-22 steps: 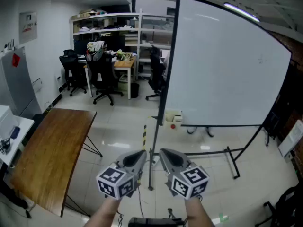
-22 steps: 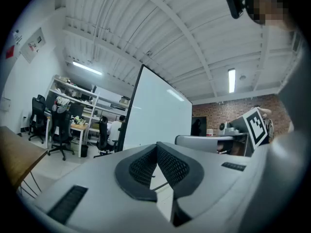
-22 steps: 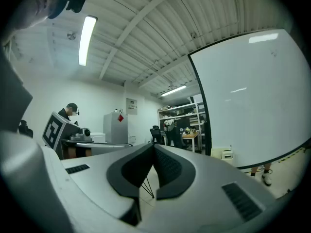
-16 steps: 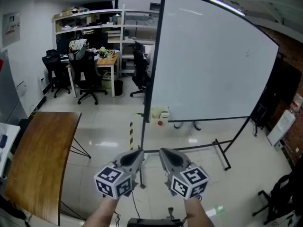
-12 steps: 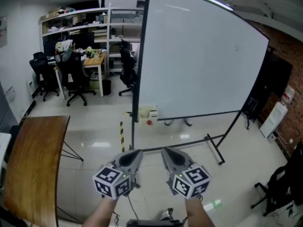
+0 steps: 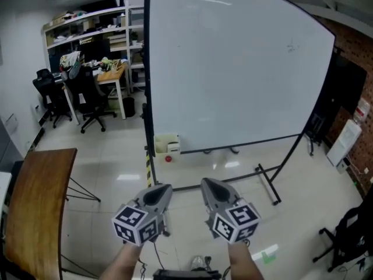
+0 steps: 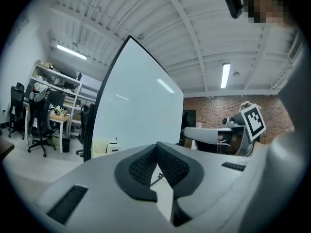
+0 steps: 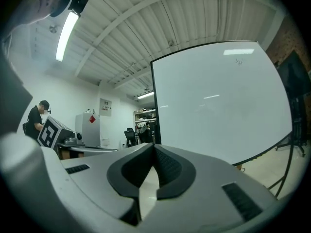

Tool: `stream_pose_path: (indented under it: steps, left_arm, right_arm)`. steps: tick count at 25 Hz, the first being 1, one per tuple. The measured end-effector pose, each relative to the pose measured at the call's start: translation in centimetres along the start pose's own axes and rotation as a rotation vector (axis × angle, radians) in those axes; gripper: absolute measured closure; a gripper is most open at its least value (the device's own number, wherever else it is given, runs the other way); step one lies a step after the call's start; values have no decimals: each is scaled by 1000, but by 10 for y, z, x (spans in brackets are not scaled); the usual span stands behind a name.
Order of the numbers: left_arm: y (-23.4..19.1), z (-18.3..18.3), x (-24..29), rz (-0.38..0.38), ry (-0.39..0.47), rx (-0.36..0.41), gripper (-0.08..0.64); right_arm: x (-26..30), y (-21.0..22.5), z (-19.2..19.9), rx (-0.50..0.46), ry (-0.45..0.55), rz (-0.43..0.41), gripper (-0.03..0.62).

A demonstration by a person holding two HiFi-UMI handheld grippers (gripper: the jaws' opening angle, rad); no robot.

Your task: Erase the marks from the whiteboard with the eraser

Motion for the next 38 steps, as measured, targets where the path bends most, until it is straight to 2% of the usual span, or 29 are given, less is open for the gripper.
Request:
stream_pose_path:
  steps: [6,13,20,31,38]
  left_arm:
    - [5,-8,54,-118,16,1,566]
    - [0,-15,74,-209,7,-6,566]
    - [-16,-18,95,-219,13,-9,566]
    - [-83,-20,117,-226,27,-38,566]
    - [-119,-24,135,-176,-13,-47,566]
  right_arm:
    - [34,64,1,-19,-5,-115,595]
    - [61,94,0,-13,8,-185,595]
    - [84,106,6,-10,-9,-183,595]
    - [147,102,22,-42,-93,-134,595]
    - [177,95,23,-44,-127,-67,595]
Point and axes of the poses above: the fingertips, and each gripper's own axes: x forward along the fingers, y to its right, z out of its underside, the point moved 10 cm from there along -x, backward along the fingers, and after that the axes turned 10 degrees about -x, right-handed, at the moved point
